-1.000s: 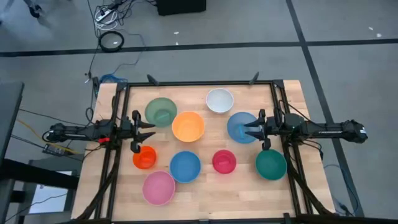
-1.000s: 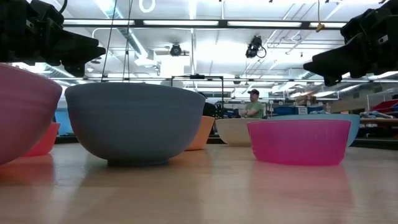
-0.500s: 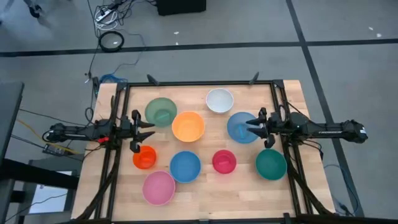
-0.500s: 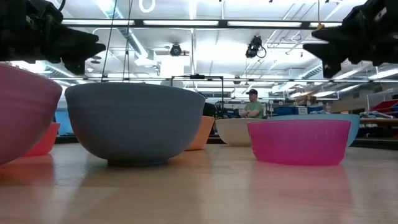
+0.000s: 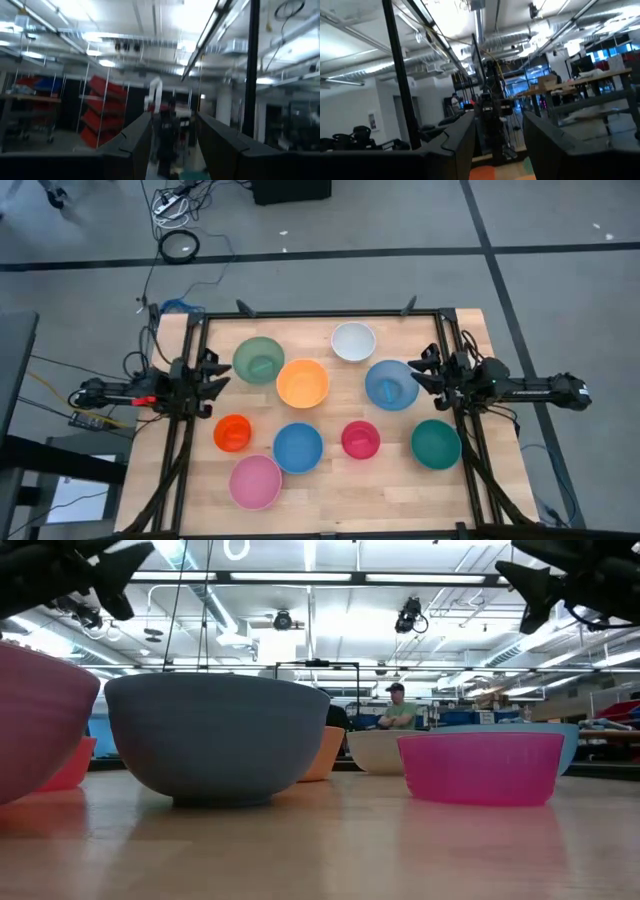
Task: Nest bowls inside each other
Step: Stack the light blue bowl on top of the light green bowl
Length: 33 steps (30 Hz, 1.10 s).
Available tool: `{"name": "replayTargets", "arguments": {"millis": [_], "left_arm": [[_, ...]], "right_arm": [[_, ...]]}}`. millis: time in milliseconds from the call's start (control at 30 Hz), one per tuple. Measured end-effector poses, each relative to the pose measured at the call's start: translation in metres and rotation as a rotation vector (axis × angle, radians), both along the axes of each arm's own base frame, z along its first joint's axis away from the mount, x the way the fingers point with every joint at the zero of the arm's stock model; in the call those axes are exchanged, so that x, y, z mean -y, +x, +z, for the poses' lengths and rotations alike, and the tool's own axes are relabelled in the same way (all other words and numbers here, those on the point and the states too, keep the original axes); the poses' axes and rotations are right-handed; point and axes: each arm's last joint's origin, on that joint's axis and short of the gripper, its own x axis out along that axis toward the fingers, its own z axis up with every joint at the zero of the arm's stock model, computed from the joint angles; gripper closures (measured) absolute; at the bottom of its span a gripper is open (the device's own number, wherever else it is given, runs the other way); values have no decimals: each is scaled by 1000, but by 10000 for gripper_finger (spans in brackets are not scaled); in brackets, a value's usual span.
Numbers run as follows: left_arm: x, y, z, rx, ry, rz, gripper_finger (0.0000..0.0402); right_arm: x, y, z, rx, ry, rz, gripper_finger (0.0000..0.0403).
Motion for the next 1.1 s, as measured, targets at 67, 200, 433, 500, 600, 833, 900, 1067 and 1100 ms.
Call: {"name": "replayTargets", "arguments": {"millis": [67, 200, 433, 500, 600, 833, 900, 1067, 1100], "left_arm": [[0, -2, 4, 44, -4, -1, 239], [0, -5, 8, 101, -8, -1, 239], [-3, -7, 9, 126, -103, 50, 239], [-3, -7, 9, 123, -110, 45, 239], [-4, -7, 9, 126, -151, 56, 239], [-5, -6, 7, 107, -181, 89, 239], [-5, -5, 6, 96, -194, 80, 239], [-5, -3, 3, 61, -205, 63, 239], [-5, -2, 2, 56, -218, 60, 239]], "right_arm": [[0, -1, 2, 10, -8, -4, 247], [0, 0, 1, 2, -16, -8, 249], [0, 0, 2, 4, -17, -8, 252], [0, 0, 2, 4, -18, -17, 252], [1, 0, 2, 0, -7, -57, 252], [4, 1, -2, -49, -8, -148, 252], [4, 2, -3, -65, -4, -156, 252], [5, 3, -7, -107, 10, -185, 252], [5, 3, -8, -113, 14, -195, 252]]}}
